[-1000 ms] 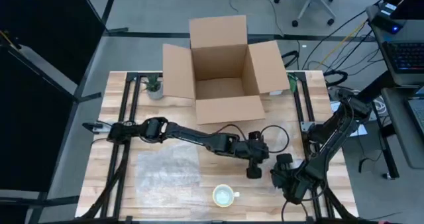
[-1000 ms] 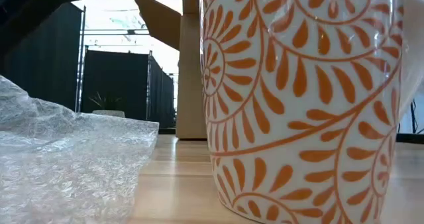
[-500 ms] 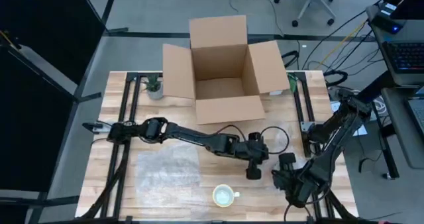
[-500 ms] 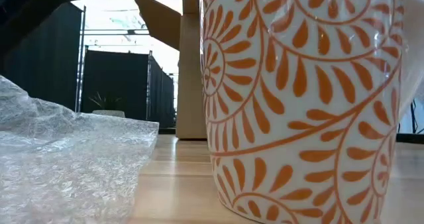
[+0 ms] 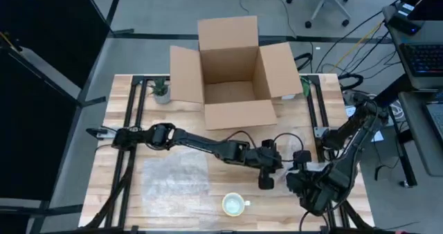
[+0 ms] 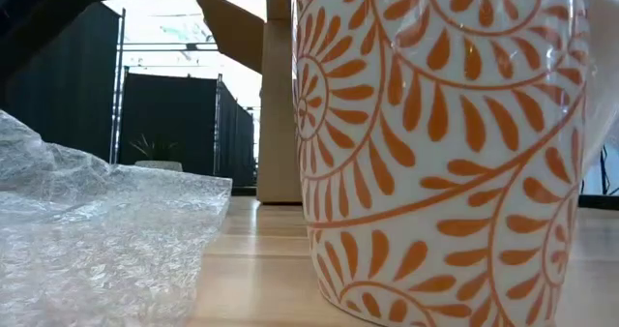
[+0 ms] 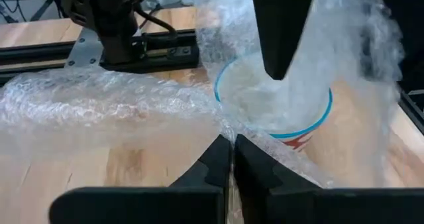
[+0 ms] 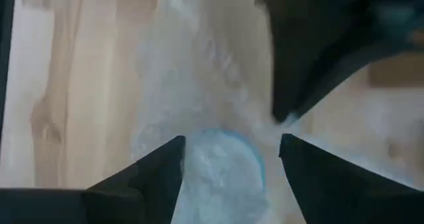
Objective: Wrap mug
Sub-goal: Wrap the red mug with bubble wrap
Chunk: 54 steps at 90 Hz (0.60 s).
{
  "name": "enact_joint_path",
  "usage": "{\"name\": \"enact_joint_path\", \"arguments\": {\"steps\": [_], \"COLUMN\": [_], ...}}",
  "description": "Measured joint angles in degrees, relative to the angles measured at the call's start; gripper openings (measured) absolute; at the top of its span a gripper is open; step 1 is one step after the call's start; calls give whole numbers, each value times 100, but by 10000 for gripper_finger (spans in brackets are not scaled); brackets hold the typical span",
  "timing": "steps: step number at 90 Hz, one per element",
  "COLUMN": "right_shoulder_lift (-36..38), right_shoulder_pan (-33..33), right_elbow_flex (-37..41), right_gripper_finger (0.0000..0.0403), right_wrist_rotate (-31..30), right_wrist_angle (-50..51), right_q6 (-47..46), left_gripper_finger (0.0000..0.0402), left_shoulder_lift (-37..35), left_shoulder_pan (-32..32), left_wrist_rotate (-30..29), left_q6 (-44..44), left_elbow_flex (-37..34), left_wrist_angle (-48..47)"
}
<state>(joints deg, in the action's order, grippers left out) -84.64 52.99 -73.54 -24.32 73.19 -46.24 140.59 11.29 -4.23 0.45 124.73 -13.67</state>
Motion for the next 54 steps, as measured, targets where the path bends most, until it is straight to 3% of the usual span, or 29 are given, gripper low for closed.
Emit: {"name": "enact_joint_path", "arguments": {"steps": [12,29,40,54], "right_shoulder_lift": [1,36,149,451], "right_shoulder_pan": [-22,-93,-182,-117], "right_elbow_flex": [-4,-4,-77,-718], "right_gripper_finger": [231,231,231,231], "right_wrist_rotate": [-31,-750,-721,-477], "right_wrist_angle": [3,31,93,72], "right_q6": [42,-67,-192,-478], "left_gripper_finger": [0,0,0,0], "left_shoulder_lift": [0,-9,-9,-9], "left_shoulder_pan": [0,0,0,-1], "left_wrist_rotate": [0,0,0,0], "left_q6": [1,4,4,18], "left_elbow_flex": [0,0,0,0], "left_wrist_angle": [-11,-11,-15,-15]}}
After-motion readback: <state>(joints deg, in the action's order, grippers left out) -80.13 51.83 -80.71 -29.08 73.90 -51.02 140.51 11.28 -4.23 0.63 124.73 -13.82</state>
